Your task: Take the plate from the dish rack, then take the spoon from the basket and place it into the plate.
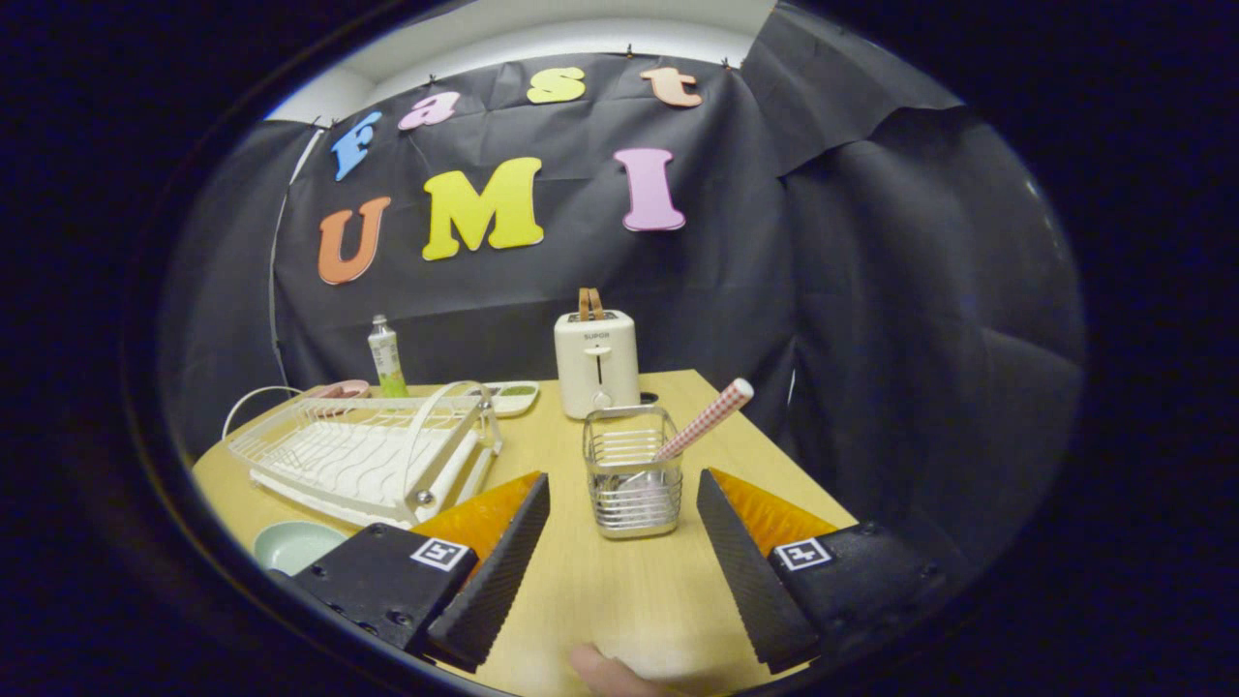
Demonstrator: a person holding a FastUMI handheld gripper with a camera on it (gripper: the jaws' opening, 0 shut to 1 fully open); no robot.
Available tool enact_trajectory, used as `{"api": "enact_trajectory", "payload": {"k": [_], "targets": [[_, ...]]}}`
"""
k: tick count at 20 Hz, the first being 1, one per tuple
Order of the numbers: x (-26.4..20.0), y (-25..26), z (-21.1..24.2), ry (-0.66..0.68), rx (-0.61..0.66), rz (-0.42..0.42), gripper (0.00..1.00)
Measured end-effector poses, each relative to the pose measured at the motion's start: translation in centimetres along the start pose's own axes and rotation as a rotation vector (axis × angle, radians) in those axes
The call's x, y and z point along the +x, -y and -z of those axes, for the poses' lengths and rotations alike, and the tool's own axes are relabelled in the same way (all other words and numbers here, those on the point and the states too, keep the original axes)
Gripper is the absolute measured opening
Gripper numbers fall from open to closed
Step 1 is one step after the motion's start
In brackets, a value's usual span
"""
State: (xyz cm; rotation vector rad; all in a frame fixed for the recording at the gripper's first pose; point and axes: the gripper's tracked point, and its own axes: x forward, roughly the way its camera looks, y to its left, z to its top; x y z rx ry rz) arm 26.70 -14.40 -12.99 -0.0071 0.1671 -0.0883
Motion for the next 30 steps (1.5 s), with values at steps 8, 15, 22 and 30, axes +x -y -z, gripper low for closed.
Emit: {"api": "enact_trajectory", "payload": {"k": [8,15,22,30], "targets": [[4.9,1.9,-1.4,-0.017,0.068,-0.011,0.99],[6.3,0.2,-3.4,0.062,-0.003,0.001,0.45],[6.3,-2.0,-3.9,0.058,0.033,-0.031,0.22],[6.0,-1.9,-7.2,0.090,0.110,-0.034,0.16]]}}
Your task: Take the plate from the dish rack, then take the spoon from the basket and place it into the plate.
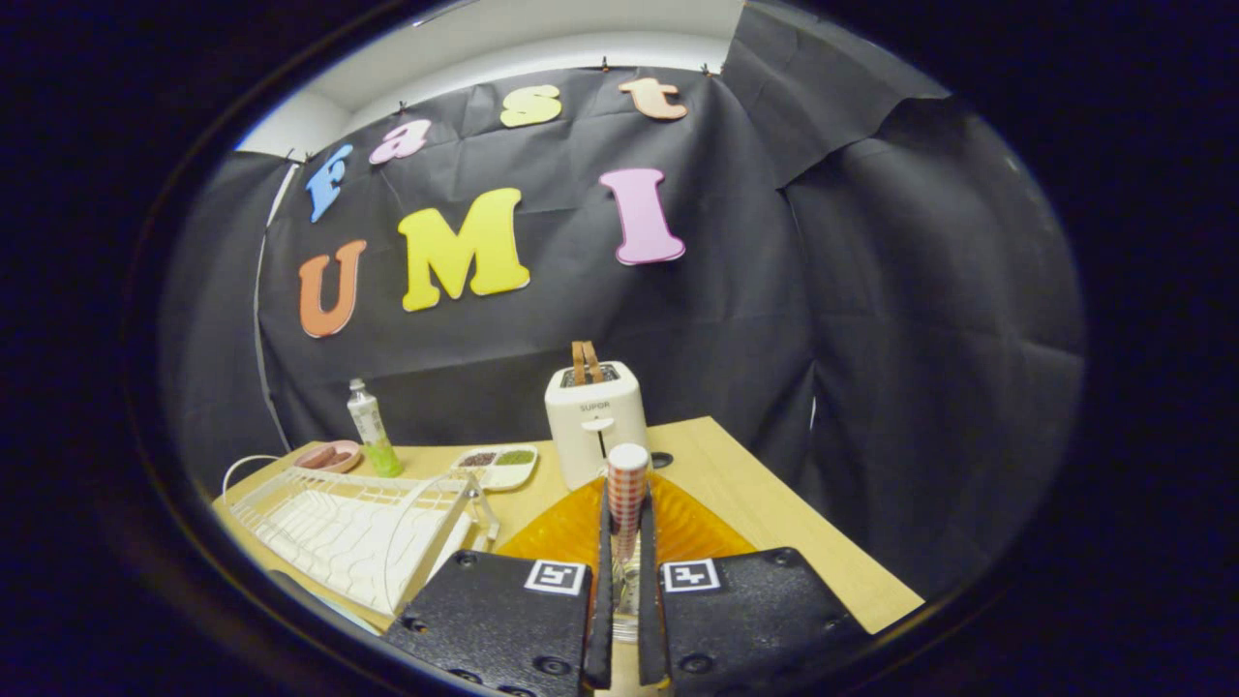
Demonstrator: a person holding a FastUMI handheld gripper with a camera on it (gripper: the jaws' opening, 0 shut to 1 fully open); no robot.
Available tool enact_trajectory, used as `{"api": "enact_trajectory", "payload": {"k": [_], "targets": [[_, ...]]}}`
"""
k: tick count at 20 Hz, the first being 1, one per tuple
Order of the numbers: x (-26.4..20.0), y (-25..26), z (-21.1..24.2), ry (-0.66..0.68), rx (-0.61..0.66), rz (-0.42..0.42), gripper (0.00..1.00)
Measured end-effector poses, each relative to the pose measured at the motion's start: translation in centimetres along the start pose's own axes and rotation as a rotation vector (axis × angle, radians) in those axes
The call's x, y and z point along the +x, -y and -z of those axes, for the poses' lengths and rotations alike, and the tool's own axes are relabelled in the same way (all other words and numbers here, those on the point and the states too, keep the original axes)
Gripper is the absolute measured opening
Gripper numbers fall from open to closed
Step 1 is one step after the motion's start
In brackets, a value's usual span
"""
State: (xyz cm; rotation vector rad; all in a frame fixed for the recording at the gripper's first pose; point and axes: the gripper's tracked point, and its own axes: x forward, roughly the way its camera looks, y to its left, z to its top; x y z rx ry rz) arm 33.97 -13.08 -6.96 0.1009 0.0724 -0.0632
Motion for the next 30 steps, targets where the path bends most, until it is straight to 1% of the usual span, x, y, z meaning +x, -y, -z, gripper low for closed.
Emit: {"api": "enact_trajectory", "payload": {"k": [3,5,11,13,16,19,20,22,25,27,28,30], "targets": [[-1.3,-0.2,-1.2,0.025,-0.018,0.015,0.16],[-2.9,-0.6,-2.2,0.046,-0.024,0.016,0.16],[-9.9,-3.8,-6.1,0.148,-0.095,0.018,0.16],[-12.0,-5.5,-6.8,0.140,-0.080,0.018,0.16],[-15.3,-8.8,-7.0,0.090,-0.035,-0.023,0.16],[-18.5,-12.8,-7.3,0.054,0.026,-0.104,0.16],[-19.5,-14.0,-7.4,0.051,0.043,-0.120,0.16],[-21.3,-15.8,-6.7,0.038,0.049,-0.137,0.15],[-23.5,-19.1,-5.0,0.011,0.022,-0.170,0.16],[-24.3,-21.2,-3.1,-0.021,0.017,-0.186,0.16],[-24.4,-22.4,-2.0,-0.042,0.003,-0.199,0.16],[-24.7,-23.8,-0.1,-0.061,-0.036,-0.199,0.16]]}}
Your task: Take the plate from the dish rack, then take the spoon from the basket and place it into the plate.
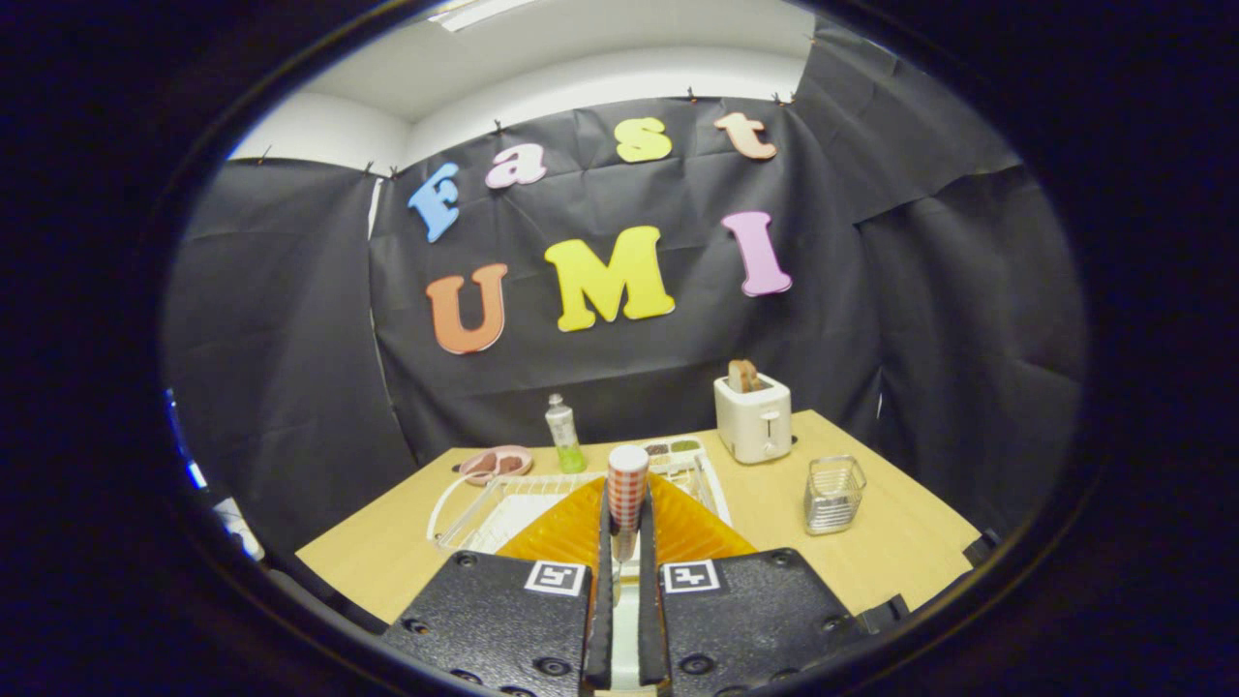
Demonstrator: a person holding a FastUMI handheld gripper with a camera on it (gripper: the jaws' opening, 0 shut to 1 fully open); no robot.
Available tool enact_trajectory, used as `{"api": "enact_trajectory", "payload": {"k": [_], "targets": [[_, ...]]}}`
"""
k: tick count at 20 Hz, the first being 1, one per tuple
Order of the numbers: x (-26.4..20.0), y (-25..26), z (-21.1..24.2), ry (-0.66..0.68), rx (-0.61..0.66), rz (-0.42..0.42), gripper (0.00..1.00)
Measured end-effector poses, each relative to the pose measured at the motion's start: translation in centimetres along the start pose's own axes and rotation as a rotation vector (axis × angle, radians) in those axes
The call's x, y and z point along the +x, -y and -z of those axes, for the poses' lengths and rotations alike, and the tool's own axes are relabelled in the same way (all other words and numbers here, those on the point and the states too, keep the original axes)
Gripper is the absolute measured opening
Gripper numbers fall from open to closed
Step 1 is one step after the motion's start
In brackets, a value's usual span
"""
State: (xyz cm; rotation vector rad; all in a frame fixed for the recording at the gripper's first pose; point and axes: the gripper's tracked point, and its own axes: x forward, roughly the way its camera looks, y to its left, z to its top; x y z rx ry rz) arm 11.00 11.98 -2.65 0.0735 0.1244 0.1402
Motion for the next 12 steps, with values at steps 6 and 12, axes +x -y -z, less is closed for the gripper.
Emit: {"api": "enact_trajectory", "payload": {"k": [6,12], "targets": [[1.5,-4.0,6.5,-0.074,-0.034,-0.047,0.16],[2.3,-3.8,9.0,-0.079,-0.057,-0.015,0.17]]}}
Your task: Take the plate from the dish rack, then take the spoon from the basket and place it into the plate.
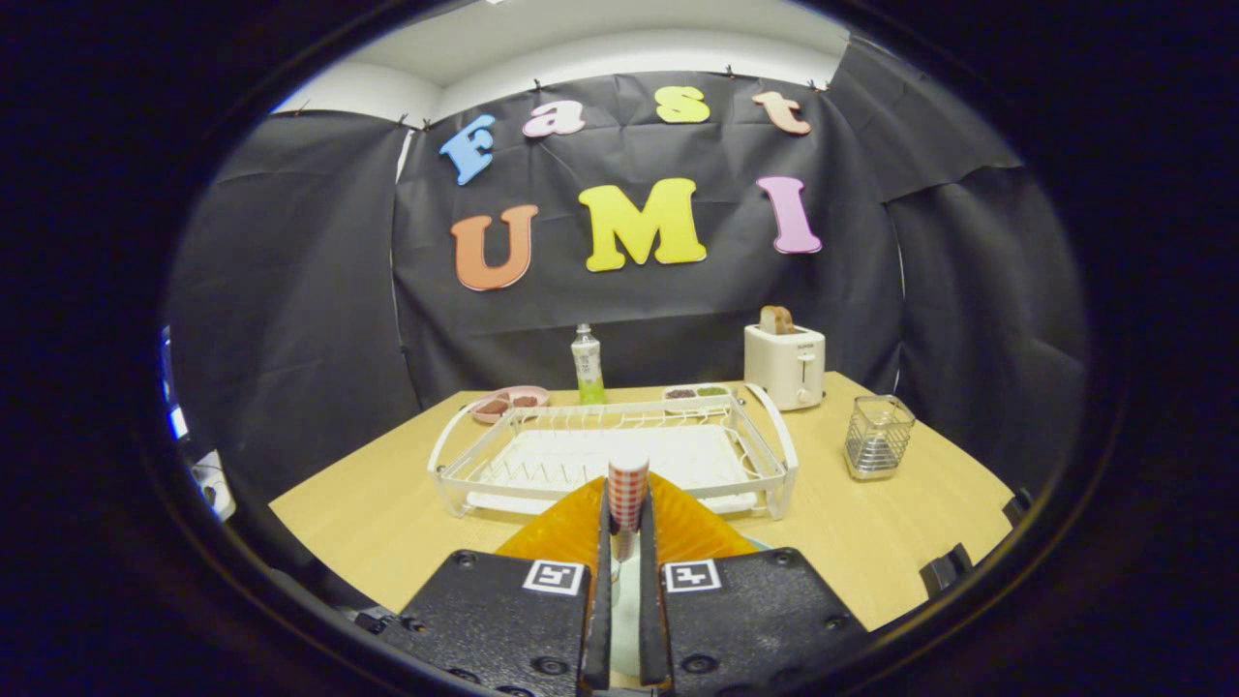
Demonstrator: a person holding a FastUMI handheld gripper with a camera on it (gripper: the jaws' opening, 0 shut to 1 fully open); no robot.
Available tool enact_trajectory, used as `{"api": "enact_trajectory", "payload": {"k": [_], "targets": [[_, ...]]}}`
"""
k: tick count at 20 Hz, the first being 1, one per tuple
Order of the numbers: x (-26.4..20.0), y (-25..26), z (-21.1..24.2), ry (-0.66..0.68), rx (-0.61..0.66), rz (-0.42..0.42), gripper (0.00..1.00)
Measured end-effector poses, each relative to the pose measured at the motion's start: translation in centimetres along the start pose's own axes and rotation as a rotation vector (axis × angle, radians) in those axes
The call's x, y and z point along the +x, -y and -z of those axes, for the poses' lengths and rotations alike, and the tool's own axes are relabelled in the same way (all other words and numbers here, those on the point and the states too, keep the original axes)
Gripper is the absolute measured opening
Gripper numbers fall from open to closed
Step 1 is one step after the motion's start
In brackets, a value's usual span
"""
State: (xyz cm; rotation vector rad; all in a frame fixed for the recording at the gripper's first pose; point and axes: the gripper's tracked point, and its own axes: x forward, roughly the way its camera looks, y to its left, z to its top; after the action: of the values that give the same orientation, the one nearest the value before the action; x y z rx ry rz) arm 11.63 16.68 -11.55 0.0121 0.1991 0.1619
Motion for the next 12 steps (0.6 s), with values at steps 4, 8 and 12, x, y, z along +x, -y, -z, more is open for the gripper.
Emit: {"api": "enact_trajectory", "payload": {"k": [4,8,12], "targets": [[0.0,0.3,0.7,-0.020,0.010,-0.013,0.19],[-0.2,2.1,0.1,-0.015,0.025,0.001,0.33],[-1.4,4.1,-0.4,-0.009,0.059,0.008,0.50]]}}
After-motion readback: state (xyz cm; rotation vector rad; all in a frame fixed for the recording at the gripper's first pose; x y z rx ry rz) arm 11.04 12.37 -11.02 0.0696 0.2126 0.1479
